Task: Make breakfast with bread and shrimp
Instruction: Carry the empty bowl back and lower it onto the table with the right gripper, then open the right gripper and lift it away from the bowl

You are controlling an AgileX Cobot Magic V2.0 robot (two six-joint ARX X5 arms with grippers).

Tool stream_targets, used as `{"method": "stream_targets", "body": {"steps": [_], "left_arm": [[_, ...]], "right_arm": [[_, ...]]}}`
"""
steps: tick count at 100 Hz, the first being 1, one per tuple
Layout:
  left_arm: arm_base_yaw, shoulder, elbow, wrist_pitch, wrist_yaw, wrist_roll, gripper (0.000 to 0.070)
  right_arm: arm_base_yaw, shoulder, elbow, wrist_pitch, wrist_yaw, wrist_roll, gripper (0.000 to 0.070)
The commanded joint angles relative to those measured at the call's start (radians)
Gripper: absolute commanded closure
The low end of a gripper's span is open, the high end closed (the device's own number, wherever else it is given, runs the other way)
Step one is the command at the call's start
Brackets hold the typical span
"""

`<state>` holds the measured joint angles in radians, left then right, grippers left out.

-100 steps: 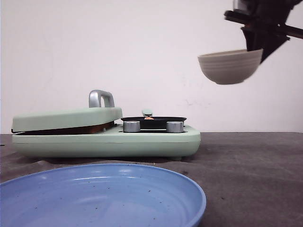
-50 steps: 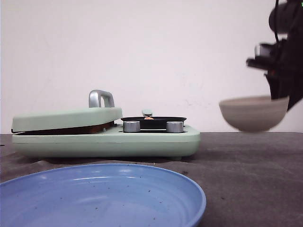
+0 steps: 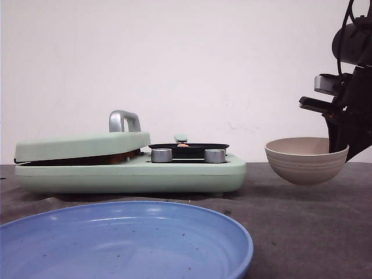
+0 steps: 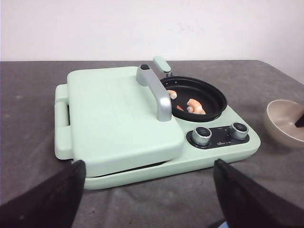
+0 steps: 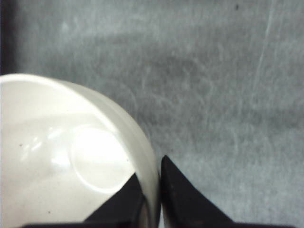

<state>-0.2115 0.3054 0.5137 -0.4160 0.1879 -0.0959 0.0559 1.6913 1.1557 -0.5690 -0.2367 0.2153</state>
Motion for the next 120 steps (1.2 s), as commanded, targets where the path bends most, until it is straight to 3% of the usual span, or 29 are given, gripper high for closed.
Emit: {"method": "stream_targets", "body": {"steps": [1, 77, 85, 101, 120], "left_arm": [[-0.001, 0.001, 0.002, 0.01, 0.003, -0.003, 0.0232], [-0.001, 0.001, 0.002, 0.002, 0.003, -0.002, 0.0232], [-0.001, 0.001, 0.002, 0.0, 0.003, -0.002, 0.0232], [-0.001, 0.001, 0.002, -0.008, 0.003, -0.002, 0.0232], [-0.001, 0.001, 0.002, -0.011, 0.003, -0.002, 0.0232]], "right_arm": [[0.0, 0.03, 0.008, 0.01, -0.015, 0.017, 0.0696], [0.001, 0.087, 0.008, 0.016, -0.047, 0.032, 0.0694], [0.001, 0.087, 0.008, 0.016, -0.047, 0.032, 0.0655], [0.0, 0.087, 0.008, 0.016, -0.044, 0.029, 0.0433], [0.0, 0.085, 0.011, 0.019, -0.042, 0.005, 0.042]]}}
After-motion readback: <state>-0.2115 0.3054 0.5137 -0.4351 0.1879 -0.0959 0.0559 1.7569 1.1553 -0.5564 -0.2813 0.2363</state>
